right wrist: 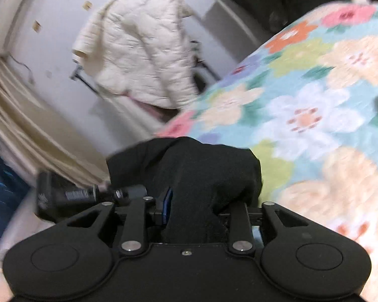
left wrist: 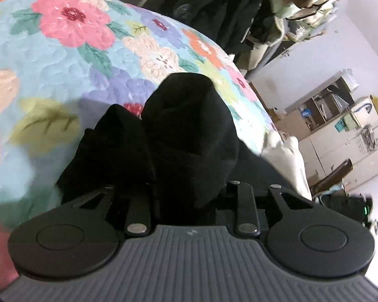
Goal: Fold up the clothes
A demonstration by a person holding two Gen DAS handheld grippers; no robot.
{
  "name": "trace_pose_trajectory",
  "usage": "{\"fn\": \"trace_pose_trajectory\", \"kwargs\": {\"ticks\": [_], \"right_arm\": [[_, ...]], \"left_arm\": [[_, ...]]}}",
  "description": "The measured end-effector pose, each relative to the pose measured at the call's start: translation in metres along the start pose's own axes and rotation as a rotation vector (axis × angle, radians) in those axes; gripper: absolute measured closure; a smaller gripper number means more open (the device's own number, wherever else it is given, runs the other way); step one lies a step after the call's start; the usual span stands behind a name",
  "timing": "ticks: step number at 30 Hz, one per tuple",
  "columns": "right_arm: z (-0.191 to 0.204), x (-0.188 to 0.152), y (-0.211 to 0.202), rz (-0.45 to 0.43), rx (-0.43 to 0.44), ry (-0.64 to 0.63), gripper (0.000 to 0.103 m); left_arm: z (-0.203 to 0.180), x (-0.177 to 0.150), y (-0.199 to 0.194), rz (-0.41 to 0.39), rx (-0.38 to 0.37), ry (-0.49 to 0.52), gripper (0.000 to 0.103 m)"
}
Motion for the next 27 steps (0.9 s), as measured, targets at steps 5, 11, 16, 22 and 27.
{"fn": "trace_pose_trajectory", "kwargs": {"ticks": [5, 11, 16, 22, 27], "right_arm": [[0.001, 0.0, -0.028, 0.032, -0.065, 0.014, 0.047], [0.023, -0.019, -0.061, 0.096, -0.149, -0.118, 0.034], [0.006, -0.031, -0.055, 0.104, -0.159, -0.105, 0.028], [-0.007, -0.031, -0.047, 0.043, -0.139, -0.079, 0.028], [-0.009, -0.03, -0.046, 0.018, -0.137, -0.109, 0.022]], "left_arm": [[-0.019, 0.011, 0.003, 0.01, 0.041, 0.087, 0.065], [-0.044, 0.01, -0.034, -0.049, 0.097, 0.183, 0.057], [-0.051, -0.013, -0.074, -0.117, 0.151, 0.237, 0.037], [-0.033, -0.05, -0.113, -0.141, 0.067, 0.104, 0.024], [-0.012, -0.076, -0.071, -0.032, 0.16, 0.109, 0.018]]}}
Point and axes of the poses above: each gripper's, at about its wrist camera, not at the fingertips, and y roughly the way its jaws point, z to its left, x to its top, the point moved 5 cm from there along y, roughly the way its jaws point, and after that the axes turned 6 degrees about x, right-handed, at the moved point
